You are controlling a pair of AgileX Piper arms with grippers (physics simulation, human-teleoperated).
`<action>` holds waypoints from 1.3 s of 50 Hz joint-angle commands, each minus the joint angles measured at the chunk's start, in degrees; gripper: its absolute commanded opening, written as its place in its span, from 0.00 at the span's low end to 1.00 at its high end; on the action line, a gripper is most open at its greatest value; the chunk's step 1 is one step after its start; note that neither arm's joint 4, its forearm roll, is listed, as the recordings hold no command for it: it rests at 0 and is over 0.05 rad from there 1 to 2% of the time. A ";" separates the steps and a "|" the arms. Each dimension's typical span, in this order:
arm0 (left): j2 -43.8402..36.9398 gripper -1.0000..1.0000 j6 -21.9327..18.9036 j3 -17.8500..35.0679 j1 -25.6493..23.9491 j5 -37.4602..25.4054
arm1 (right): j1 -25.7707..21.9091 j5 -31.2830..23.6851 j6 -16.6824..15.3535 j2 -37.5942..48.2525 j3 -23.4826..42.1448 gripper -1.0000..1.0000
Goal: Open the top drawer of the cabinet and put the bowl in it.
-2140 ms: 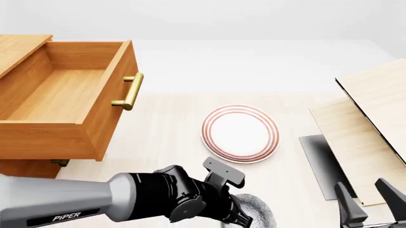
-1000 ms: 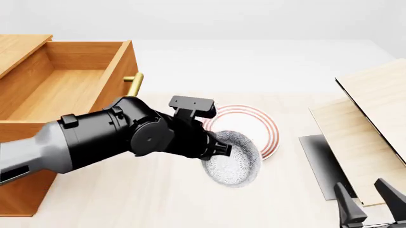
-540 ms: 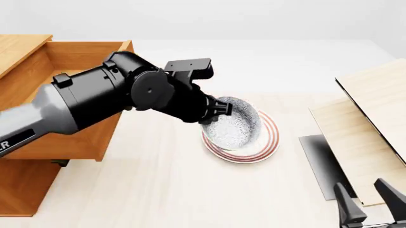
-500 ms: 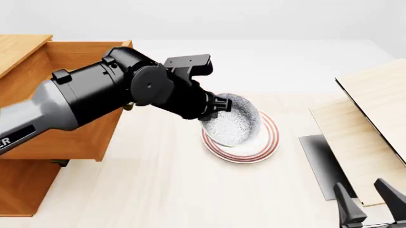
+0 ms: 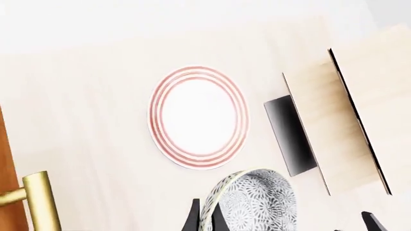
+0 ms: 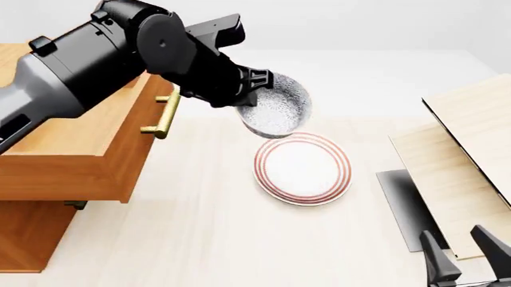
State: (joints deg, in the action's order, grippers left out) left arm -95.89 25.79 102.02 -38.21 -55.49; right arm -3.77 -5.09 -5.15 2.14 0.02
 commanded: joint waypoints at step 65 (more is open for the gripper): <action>12.90 0.00 6.67 -2.72 20.38 -0.37 | -0.21 -0.11 -0.33 0.28 -0.02 1.00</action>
State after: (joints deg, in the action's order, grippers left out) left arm -86.30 31.79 102.16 -20.40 -56.92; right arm -3.97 -5.14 -5.43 2.50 0.02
